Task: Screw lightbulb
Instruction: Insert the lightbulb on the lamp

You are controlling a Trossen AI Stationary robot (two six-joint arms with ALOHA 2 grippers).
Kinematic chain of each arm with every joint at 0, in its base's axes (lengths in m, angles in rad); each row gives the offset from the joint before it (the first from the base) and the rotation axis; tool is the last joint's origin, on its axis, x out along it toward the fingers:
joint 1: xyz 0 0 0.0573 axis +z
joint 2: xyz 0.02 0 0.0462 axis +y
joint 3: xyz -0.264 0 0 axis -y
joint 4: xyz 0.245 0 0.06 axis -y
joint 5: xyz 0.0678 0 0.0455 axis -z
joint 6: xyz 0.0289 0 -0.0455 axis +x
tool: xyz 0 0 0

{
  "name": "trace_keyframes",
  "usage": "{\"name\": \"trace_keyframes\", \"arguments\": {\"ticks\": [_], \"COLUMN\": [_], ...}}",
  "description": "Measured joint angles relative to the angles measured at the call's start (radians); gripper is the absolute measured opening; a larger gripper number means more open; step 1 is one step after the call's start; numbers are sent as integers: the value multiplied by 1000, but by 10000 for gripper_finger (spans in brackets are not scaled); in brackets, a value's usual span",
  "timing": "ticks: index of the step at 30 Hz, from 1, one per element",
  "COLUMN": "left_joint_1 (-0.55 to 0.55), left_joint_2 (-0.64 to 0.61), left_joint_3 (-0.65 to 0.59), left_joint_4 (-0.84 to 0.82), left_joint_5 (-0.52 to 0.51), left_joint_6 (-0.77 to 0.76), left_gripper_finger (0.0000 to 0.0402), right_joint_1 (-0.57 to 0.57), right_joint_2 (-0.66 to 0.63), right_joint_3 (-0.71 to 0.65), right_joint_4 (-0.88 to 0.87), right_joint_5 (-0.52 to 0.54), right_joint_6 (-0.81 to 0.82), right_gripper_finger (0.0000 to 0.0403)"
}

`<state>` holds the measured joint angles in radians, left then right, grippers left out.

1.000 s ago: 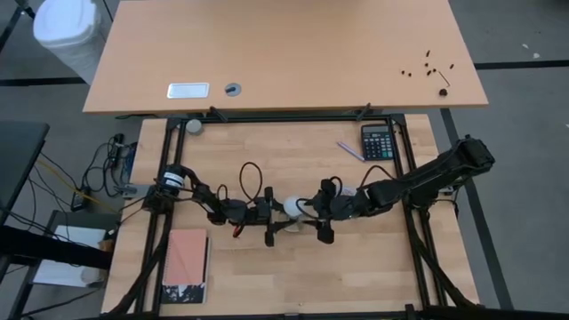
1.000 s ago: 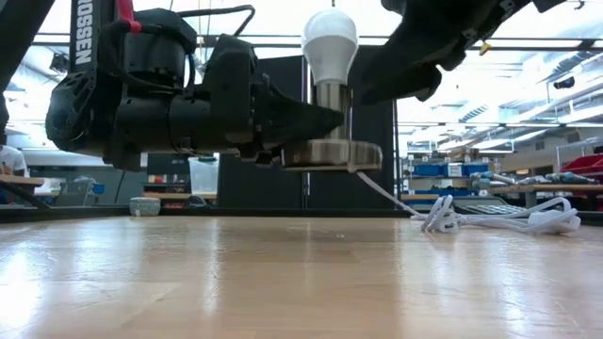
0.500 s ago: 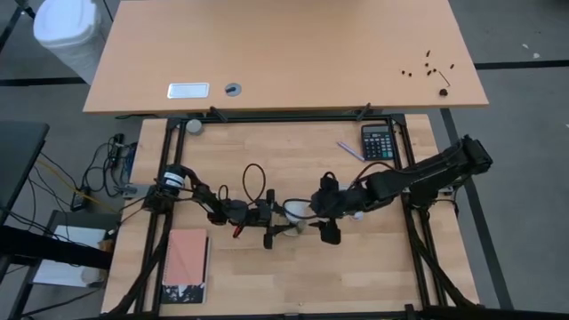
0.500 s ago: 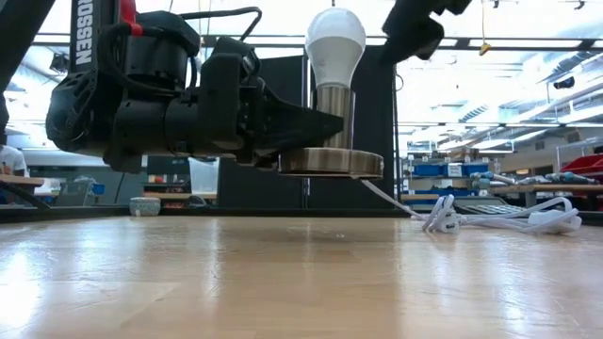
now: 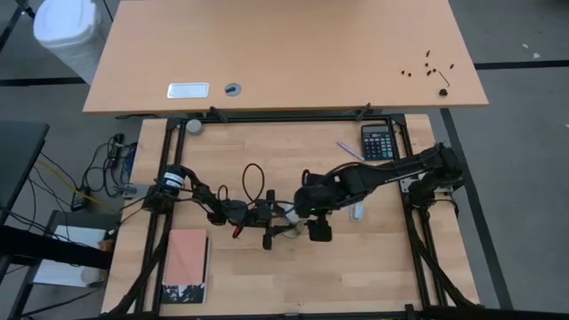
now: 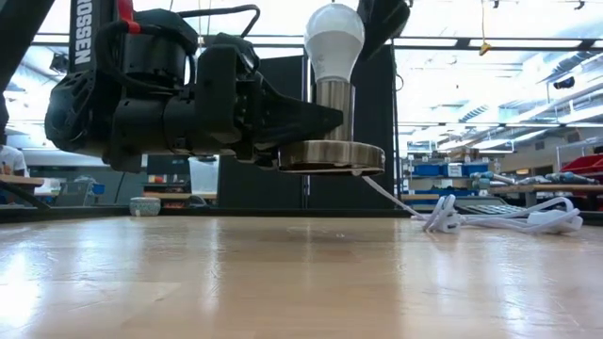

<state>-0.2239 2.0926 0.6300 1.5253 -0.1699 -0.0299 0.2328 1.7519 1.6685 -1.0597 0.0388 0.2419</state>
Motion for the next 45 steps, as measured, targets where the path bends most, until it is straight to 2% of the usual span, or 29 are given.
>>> {"name": "trace_keyframes", "arguments": {"ticks": [8, 14, 22, 30, 36, 45], "left_joint_1": [-14, -22, -21, -21, -16, -12], "left_joint_2": [0, 0, 0, 0, 0, 0], "left_joint_3": [0, 0, 0, 0, 0, 0], "left_joint_4": [-13, -54, -64, -73, -126, -175], "left_joint_5": [0, 0, 0, -1, -13, -73], "left_joint_6": [0, -2, -4, -5, -3, -1], "left_gripper_finger": [194, 194, 194, 194, 194, 194], "right_joint_1": [-51, -72, -72, -71, -71, -79], "right_joint_2": [129, 163, 161, 159, 159, 159], "right_joint_3": [136, 223, 231, 231, 231, 231], "right_joint_4": [-122, -187, -182, -289, -273, -222], "right_joint_5": [-133, -142, -136, -104, -146, -145], "right_joint_6": [-68, -112, -117, -93, -85, -90], "right_gripper_finger": [288, 288, 288, 288, 288, 288]}}
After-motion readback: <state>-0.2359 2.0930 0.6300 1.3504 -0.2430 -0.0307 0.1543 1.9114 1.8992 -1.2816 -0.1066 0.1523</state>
